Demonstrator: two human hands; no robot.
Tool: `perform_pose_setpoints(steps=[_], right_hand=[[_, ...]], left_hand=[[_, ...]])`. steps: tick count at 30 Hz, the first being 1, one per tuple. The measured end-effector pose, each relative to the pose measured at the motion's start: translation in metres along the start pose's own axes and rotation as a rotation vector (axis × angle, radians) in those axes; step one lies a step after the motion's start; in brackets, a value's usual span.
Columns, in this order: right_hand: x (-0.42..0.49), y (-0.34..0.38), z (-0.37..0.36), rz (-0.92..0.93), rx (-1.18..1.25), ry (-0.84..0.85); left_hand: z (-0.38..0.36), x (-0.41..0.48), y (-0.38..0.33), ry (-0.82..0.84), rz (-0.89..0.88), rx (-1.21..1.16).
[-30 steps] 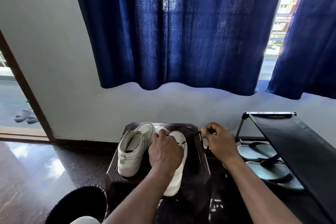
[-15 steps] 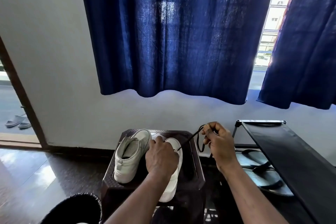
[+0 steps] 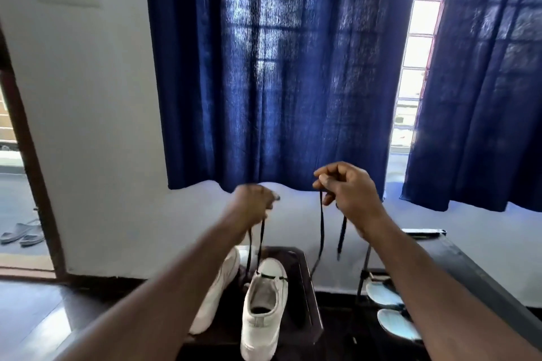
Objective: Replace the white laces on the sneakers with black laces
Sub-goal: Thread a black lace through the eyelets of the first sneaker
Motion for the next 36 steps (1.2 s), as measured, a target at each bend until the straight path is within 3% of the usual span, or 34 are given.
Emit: perform_pose_setpoints(steps=[7, 15, 25, 29, 36], right_hand=[[0.039, 0.119, 0.026, 0.152, -0.001, 0.063], [0.052, 0.181, 0.030, 0.173, -0.067, 0.048], [0.053, 0.183, 0.023, 0.182, -0.044, 0.003], [0.044, 0.141, 0.007, 0.098, -0.074, 0.003], [0.016, 0.034, -0.036, -0.097, -0.094, 0.038]], left_hand=[[0.058, -0.016, -0.145, 0.036, -0.218, -0.335], [0.082, -0.036, -0.212, 0.026, -0.335, -0.395], [0.105, -0.045, -0.195, -0.108, -0.352, -0.365], [0.094, -0.043, -0.152, -0.180, -0.297, -0.241], [0.045, -0.034, -0.044, -0.128, -0.159, -0.007]])
Point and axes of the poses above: each hand's wrist, its own x-axis towards the middle knuckle, its own z-axis out of the back of the hand, y = z × x, the point moved 2 cm from there along x, towards the middle knuckle, and after that the axes turned 10 degrees about y, right-handed, at the moved point
